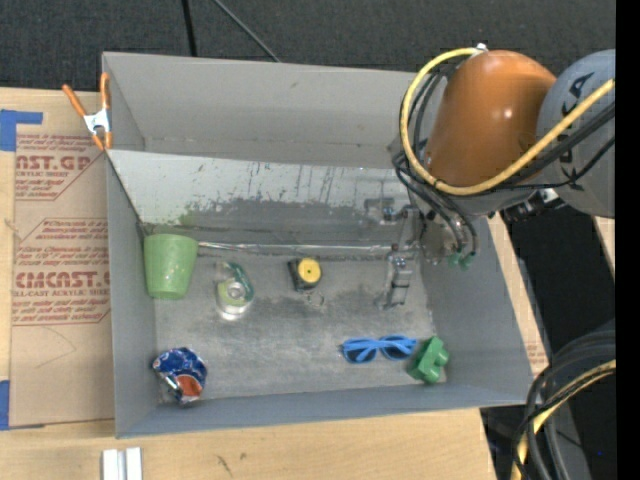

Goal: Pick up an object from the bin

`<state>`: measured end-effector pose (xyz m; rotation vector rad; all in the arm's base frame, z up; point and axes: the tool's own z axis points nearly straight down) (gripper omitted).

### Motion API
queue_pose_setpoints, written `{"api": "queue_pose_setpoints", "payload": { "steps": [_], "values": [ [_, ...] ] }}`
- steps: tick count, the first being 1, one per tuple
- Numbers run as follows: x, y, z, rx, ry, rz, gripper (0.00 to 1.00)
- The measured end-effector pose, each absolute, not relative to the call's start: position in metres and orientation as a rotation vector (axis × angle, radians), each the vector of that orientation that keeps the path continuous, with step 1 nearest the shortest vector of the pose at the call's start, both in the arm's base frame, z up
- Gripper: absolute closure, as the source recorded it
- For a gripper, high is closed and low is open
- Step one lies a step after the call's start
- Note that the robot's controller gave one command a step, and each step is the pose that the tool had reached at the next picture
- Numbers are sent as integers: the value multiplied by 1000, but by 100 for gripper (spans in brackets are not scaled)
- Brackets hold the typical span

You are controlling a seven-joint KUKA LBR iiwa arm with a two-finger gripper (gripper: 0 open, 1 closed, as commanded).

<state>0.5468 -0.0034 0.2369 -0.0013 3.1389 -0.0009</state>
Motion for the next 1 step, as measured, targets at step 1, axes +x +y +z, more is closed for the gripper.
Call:
{"api": "queue_pose_setpoints", "payload": {
  "steps": [1],
  "values": [
    [514, -38, 114, -645, 3080, 3, 0]
  ]
}}
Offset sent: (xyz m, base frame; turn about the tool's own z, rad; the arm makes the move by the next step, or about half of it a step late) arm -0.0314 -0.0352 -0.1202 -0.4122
